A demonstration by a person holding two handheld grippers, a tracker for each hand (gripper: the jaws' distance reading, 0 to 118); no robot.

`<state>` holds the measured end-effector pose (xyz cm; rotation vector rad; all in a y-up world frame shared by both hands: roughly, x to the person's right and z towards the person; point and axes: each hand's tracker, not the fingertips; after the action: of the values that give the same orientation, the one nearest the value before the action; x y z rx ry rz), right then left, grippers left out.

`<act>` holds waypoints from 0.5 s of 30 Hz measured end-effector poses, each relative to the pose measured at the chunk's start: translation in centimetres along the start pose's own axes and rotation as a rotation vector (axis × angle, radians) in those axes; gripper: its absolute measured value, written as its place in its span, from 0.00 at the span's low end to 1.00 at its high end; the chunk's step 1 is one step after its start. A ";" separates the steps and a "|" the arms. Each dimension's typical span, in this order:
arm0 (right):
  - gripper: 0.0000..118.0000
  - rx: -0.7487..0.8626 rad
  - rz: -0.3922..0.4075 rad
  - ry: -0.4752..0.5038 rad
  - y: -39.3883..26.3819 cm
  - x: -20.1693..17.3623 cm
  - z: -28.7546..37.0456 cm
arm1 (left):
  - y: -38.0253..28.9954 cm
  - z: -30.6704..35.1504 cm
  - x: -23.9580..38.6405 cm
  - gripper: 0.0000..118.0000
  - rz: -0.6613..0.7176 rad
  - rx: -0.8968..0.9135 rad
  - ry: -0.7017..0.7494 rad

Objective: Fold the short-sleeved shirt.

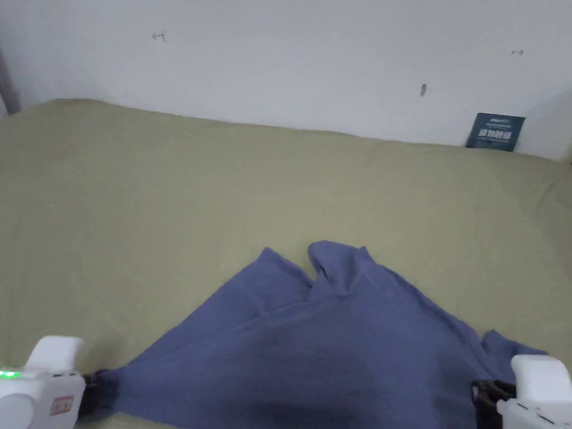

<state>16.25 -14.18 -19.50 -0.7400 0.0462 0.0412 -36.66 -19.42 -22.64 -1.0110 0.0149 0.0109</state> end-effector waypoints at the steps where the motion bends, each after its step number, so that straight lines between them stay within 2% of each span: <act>1: 0.00 -0.003 0.003 -0.006 1.1 0.3 -1.2 | -0.1 0.0 0.2 0.02 -0.004 0.007 -0.003; 6: 0.00 -0.029 0.074 -0.007 7.8 1.2 -9.2 | -0.1 -0.1 0.0 0.02 0.018 0.006 -0.008; 12: 0.01 -0.117 0.073 -0.003 14.6 2.2 -20.0 | 0.5 0.3 -0.4 0.02 0.048 -0.006 -0.038; 13: 0.13 -0.139 0.085 -0.001 15.1 2.3 -21.3 | 0.5 0.3 -0.3 0.02 0.054 -0.006 -0.041; 14: 0.44 -0.160 0.093 0.005 15.6 2.4 -22.6 | 0.5 0.3 -0.3 0.02 0.065 -0.005 -0.045; 15: 0.91 -0.202 0.108 0.004 15.9 2.4 -23.7 | 0.7 0.3 -0.4 0.02 0.071 -0.007 -0.048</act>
<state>17.09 -18.40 -47.84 -0.9395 0.0872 0.1489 -37.11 -18.82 -23.07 -1.0166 0.0070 0.1001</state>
